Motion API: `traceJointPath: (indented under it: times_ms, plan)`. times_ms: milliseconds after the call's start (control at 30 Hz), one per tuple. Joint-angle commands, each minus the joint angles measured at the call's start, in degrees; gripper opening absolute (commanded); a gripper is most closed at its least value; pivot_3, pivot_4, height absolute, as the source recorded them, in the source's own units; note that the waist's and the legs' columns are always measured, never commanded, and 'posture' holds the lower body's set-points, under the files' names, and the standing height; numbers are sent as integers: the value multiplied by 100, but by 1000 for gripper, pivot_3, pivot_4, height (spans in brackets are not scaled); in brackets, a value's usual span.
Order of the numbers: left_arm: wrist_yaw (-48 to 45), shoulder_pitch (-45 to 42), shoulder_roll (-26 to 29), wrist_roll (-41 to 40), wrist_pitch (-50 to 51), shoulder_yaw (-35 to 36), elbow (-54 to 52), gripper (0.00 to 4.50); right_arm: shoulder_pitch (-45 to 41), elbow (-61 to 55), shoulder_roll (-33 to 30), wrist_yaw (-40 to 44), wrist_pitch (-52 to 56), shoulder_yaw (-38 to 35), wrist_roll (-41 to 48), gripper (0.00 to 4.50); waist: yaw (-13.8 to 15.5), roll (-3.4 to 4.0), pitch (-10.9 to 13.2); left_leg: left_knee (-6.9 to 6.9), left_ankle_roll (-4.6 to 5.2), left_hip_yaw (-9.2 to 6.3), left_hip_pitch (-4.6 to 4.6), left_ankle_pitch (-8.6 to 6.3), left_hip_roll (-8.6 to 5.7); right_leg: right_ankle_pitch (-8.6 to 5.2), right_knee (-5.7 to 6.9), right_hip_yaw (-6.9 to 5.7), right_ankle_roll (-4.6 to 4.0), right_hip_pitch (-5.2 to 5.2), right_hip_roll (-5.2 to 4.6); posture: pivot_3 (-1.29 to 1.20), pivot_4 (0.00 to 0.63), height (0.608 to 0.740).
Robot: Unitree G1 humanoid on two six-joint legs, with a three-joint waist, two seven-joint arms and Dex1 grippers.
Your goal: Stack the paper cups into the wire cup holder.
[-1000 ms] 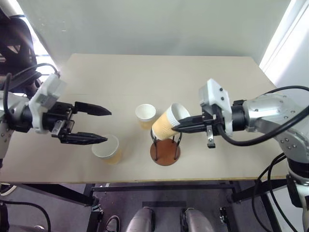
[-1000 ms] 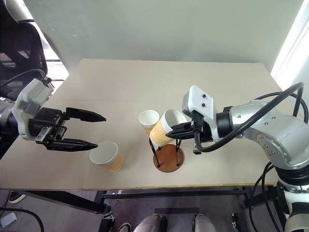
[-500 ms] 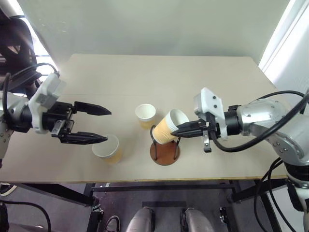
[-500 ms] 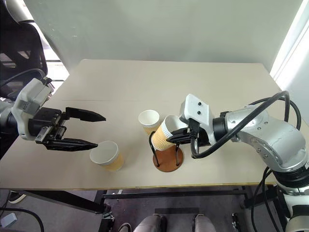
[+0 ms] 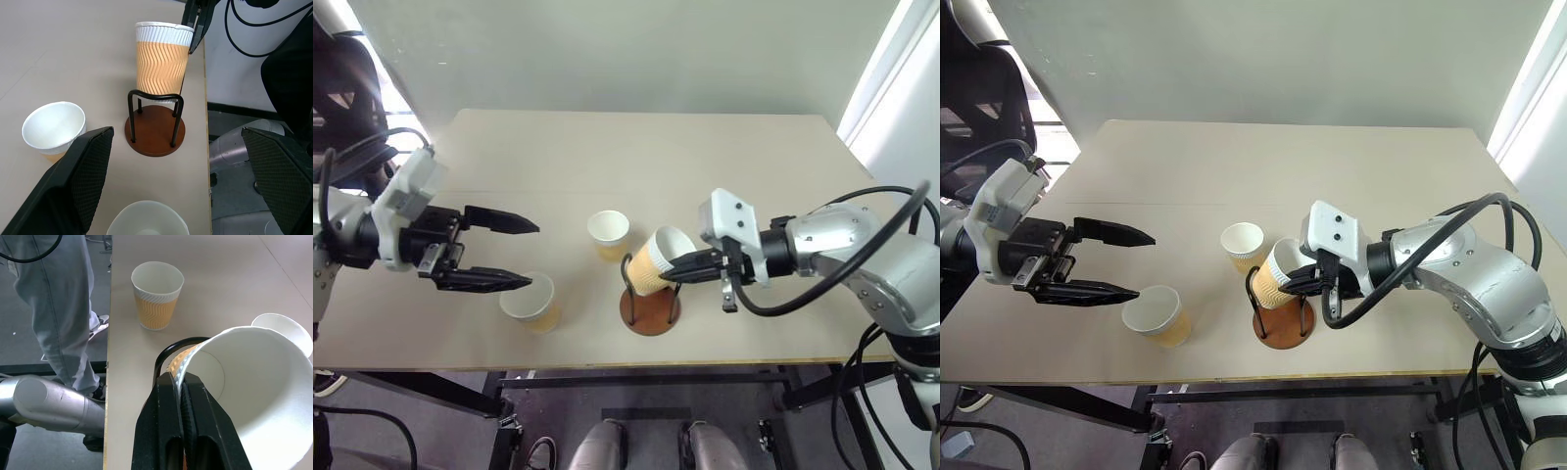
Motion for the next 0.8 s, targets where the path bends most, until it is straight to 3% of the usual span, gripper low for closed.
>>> traceJointPath:
  times_ms: [33, 367, 600, 800]
  plan:
    - [-32, -53, 66, -11, 1, 199, -154, 4500, -45, -137, -26, 54, -117, -2, -85, 555, 0, 0, 0, 0, 0, 0, 0, 0, 0, 0, 0, 0, 0, 0, 0, 0, 150, 740]
    - [-224, -255, 171, 243, -205, 17, 130, 4500, -212, 21, -162, 157, -351, -54, -323, 3974, 0, 0, 0, 0, 0, 0, 0, 0, 0, 0, 0, 0, 0, 0, 0, 0, 150, 740]
    - [-266, -579, 935, 482, -1141, -979, 648, 4500, -279, 372, -765, 361, -673, -677, -465, 3974, 7, -1, 1, -1, -21, 0, -5, -14, -1, 2, -7, 3, -4, -2, 0, 0, 150, 740]
    - [-266, -727, 1462, 644, -1885, -2057, 999, 4500, -577, 765, -1215, 811, -465, -2343, 687, 3974, 11, 0, 1, -9, -34, -1, -15, -24, -1, -1, -10, 4, -4, -14, -1, 0, 150, 740]
